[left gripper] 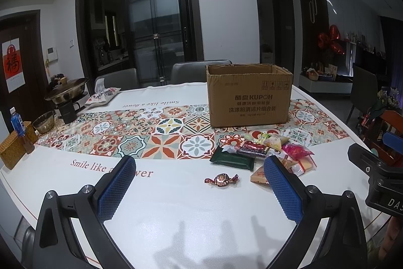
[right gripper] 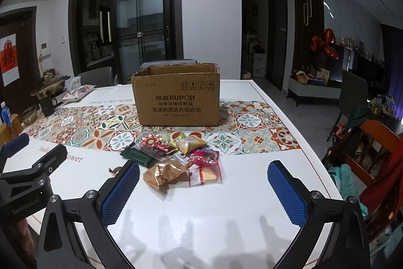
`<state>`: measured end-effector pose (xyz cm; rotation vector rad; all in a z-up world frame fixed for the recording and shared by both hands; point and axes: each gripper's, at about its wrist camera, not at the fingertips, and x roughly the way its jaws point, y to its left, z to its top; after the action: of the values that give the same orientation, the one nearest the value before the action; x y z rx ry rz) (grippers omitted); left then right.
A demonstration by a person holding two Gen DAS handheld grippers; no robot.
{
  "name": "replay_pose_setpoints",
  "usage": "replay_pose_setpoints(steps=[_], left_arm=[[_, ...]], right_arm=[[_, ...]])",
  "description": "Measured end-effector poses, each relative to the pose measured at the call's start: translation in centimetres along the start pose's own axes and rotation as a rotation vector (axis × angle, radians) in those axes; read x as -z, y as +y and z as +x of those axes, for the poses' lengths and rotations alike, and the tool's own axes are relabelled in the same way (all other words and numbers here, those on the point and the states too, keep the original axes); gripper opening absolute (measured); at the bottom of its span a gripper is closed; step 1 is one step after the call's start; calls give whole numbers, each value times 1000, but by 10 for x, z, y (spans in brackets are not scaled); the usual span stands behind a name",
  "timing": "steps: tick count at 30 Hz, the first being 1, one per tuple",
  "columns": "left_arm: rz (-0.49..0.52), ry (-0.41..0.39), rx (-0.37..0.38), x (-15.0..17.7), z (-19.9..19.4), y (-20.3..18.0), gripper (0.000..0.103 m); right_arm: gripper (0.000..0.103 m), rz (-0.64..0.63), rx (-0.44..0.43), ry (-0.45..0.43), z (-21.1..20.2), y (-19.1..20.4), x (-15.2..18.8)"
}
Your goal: Organize snacks
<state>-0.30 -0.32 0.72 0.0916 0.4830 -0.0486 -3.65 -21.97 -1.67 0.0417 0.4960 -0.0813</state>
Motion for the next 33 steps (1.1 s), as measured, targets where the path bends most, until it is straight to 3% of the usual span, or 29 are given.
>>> replay_pose_setpoints(steps=[16, 25, 33], left_arm=[[-10, 5, -2, -2, 0, 6, 103], [-23, 49, 7, 6, 22, 14, 103], [23, 113, 50, 11, 57, 13, 87]], right_arm=[[103, -12, -11, 10, 0, 7, -4], [103, -39, -55, 44, 18, 14, -2], [99, -72, -132, 97, 52, 30, 1]])
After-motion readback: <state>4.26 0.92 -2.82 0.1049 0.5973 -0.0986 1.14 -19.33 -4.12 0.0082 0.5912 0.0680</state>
